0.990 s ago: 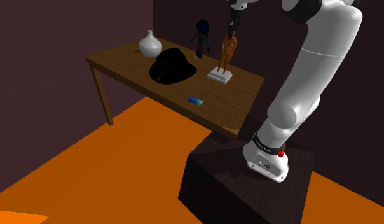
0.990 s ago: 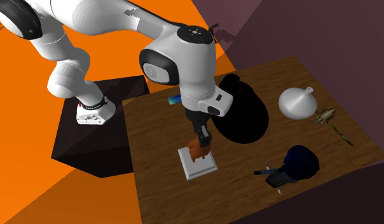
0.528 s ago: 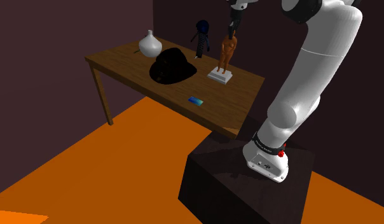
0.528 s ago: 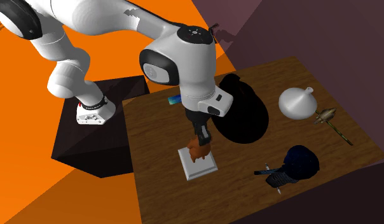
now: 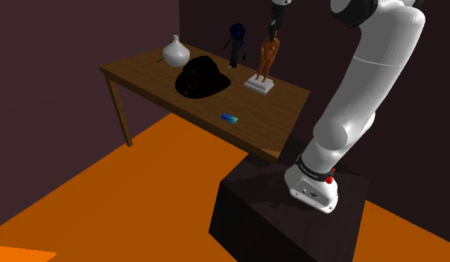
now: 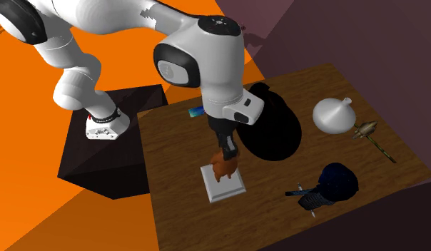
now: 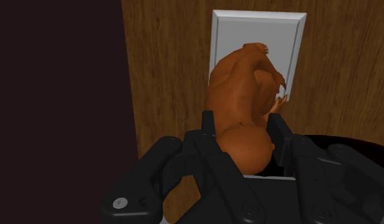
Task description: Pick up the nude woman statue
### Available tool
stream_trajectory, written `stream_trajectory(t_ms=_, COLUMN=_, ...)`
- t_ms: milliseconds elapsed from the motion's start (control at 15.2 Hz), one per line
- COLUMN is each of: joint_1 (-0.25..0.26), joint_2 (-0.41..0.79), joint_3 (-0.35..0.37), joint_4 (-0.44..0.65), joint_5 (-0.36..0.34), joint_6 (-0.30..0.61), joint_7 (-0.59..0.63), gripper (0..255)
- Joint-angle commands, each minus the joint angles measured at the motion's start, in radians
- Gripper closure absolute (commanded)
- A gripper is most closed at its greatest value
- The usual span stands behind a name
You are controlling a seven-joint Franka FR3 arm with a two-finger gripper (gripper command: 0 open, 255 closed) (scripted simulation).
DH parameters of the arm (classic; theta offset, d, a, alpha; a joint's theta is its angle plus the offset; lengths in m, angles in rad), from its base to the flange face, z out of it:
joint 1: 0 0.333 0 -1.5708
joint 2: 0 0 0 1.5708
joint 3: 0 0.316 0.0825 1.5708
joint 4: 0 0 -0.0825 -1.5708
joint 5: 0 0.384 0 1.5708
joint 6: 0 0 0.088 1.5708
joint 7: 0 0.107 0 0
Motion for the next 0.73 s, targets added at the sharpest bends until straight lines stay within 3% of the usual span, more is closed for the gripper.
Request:
stream_trajectory(t_ms=0, joint_1=0.000, joint_2=-0.001, joint_3=0.000, joint_4=0.028, joint_5=0.001, joint_6=-0.027, joint_7=-0.004, gripper=255)
stream_trajectory(t_ms=660, joint_1=-0.006, joint_2=0.012, joint_3=-0.002, joint_4=0.153, joint_5=0.012, joint_6=-0.139, joint_7=-0.024, gripper=255)
